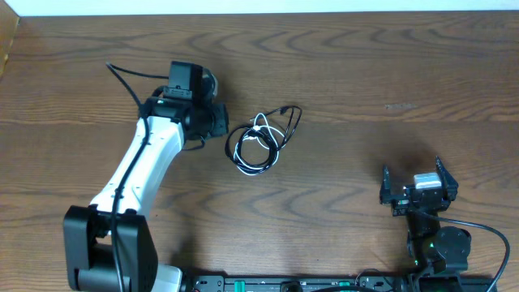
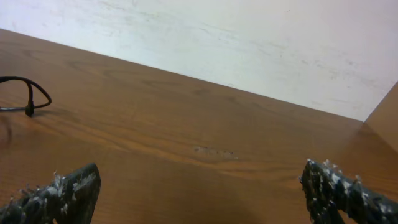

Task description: Untangle cables

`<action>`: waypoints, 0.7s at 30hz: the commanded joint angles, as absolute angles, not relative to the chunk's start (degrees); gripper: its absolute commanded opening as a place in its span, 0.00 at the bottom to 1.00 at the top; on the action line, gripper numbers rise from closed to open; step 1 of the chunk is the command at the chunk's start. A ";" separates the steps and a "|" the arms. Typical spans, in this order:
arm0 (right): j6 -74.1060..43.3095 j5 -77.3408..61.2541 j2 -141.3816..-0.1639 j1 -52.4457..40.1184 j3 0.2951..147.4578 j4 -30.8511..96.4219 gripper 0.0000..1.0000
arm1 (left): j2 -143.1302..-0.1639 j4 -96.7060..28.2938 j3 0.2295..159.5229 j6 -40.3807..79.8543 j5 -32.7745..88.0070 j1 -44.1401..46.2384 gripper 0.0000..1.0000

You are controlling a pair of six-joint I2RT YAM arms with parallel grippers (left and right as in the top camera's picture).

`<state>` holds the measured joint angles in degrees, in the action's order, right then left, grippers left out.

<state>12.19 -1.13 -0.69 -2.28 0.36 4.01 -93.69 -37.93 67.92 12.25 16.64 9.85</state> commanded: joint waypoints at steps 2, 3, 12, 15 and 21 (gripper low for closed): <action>12.71 -1.48 -0.38 -2.68 0.32 4.25 0.99 | -96.20 -38.96 67.11 13.39 17.21 12.21 0.31; 12.71 -1.48 -0.38 -2.68 0.32 4.25 0.99 | -96.71 -38.92 66.81 13.37 16.84 12.60 0.37; 12.69 -1.48 -0.38 -2.68 0.32 4.25 0.99 | -102.48 -38.11 66.48 13.41 8.60 13.96 0.43; 12.71 -1.48 -0.38 -2.68 0.32 4.25 0.99 | -103.46 -37.45 66.48 13.39 7.84 13.96 0.44; 12.69 -1.48 -0.38 -2.68 0.32 4.25 0.99 | -103.61 -37.01 66.48 13.39 7.86 13.96 0.45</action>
